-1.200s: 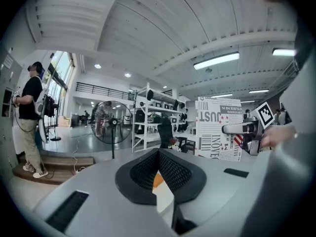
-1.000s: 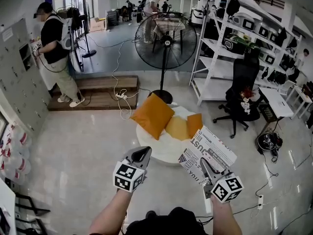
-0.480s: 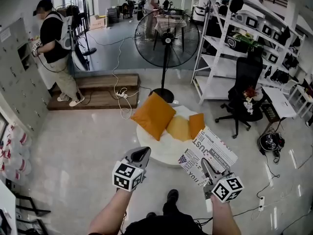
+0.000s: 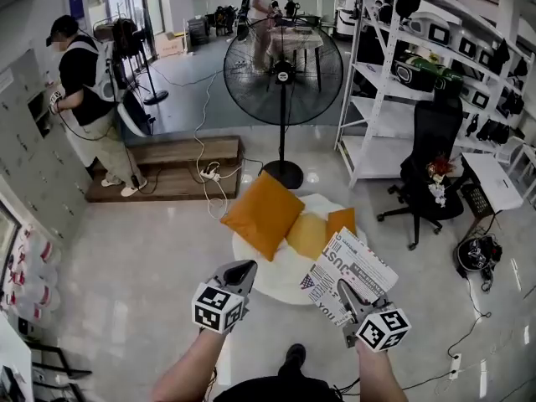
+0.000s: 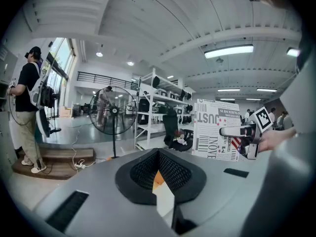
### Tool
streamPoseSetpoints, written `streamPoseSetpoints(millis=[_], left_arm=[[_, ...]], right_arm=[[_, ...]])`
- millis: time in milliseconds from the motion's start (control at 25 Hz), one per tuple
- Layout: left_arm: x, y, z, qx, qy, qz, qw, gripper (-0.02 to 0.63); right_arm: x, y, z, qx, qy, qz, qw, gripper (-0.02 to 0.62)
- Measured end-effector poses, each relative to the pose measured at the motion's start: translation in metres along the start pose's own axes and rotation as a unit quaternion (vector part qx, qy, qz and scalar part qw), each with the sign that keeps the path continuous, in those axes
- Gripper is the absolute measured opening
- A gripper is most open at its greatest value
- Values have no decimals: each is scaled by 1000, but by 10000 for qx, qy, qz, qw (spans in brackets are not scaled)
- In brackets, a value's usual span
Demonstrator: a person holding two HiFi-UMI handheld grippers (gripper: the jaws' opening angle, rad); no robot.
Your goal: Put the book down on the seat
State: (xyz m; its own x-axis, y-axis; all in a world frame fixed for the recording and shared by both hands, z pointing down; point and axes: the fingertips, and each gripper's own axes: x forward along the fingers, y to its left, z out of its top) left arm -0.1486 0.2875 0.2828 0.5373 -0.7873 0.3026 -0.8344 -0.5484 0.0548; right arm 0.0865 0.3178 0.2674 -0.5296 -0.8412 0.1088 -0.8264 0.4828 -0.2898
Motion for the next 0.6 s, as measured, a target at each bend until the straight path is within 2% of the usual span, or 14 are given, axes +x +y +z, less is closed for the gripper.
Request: streamPoseSetpoints(millis=[280,600], left_arm=[[68,-4,21,92,184,30,9998,2],[97,-5,38,96,88,129,9998,2]], right_arm=[[30,-64,16,157,11,110,9998,252],[39,-102,36,127,-39,94,9999,252]])
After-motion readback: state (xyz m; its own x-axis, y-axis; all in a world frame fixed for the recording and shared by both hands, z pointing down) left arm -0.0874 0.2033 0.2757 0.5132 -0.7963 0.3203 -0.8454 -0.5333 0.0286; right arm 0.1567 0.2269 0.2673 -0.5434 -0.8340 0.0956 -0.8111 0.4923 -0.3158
